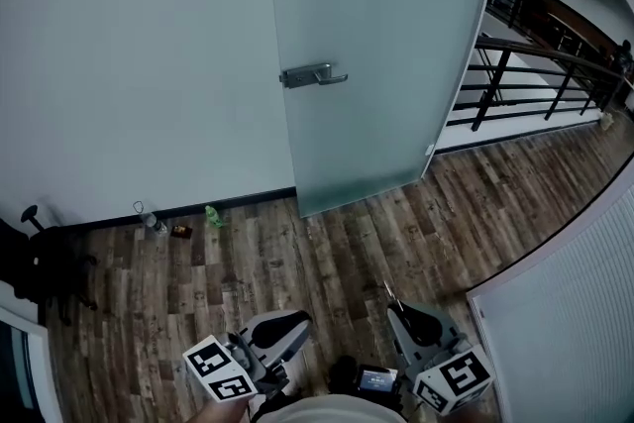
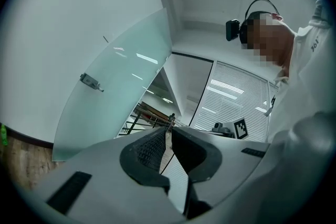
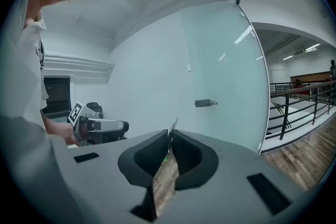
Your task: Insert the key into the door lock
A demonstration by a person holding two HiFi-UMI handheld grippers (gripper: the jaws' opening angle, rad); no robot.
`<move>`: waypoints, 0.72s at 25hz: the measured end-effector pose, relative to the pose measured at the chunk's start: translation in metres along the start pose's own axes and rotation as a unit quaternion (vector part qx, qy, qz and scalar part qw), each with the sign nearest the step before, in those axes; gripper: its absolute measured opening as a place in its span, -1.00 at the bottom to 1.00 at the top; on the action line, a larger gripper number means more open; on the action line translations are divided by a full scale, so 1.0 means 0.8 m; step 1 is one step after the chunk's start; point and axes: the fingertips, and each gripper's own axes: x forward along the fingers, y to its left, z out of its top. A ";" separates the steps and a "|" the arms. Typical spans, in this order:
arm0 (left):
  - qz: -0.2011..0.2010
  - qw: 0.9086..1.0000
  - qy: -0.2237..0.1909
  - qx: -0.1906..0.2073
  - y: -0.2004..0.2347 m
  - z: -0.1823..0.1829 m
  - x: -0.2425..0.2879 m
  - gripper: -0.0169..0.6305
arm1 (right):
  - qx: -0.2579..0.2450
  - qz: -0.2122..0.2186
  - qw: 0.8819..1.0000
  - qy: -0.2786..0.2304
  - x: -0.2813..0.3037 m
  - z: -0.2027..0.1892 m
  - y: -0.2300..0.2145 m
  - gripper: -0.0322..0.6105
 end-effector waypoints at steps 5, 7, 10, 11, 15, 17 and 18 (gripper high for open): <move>0.022 1.000 -0.009 -0.002 0.006 -0.008 0.049 -0.82 | -0.005 0.019 1.000 0.005 0.006 -0.004 -0.052 -0.81; 0.032 0.999 -0.010 -0.004 0.012 -0.009 0.060 -0.82 | -0.003 0.027 1.000 0.008 0.013 -0.004 -0.065 -0.82; 0.047 0.999 -0.011 -0.008 0.024 -0.006 0.070 -0.82 | 0.001 0.038 0.999 0.013 0.026 -0.006 -0.078 -0.82; 0.051 0.999 -0.014 -0.009 0.030 -0.003 0.073 -0.82 | 0.002 0.042 0.999 0.015 0.034 -0.006 -0.081 -0.82; 0.067 0.998 -0.020 -0.006 0.066 0.015 0.083 -0.82 | 0.003 0.059 0.998 0.023 0.071 -0.003 -0.090 -0.81; 0.069 0.997 -0.025 -0.005 0.088 0.026 0.089 -0.82 | -0.003 0.063 0.998 0.026 0.095 0.002 -0.095 -0.82; 0.068 0.997 -0.026 -0.007 0.100 0.031 0.092 -0.82 | -0.004 0.064 0.998 0.027 0.108 0.006 -0.098 -0.81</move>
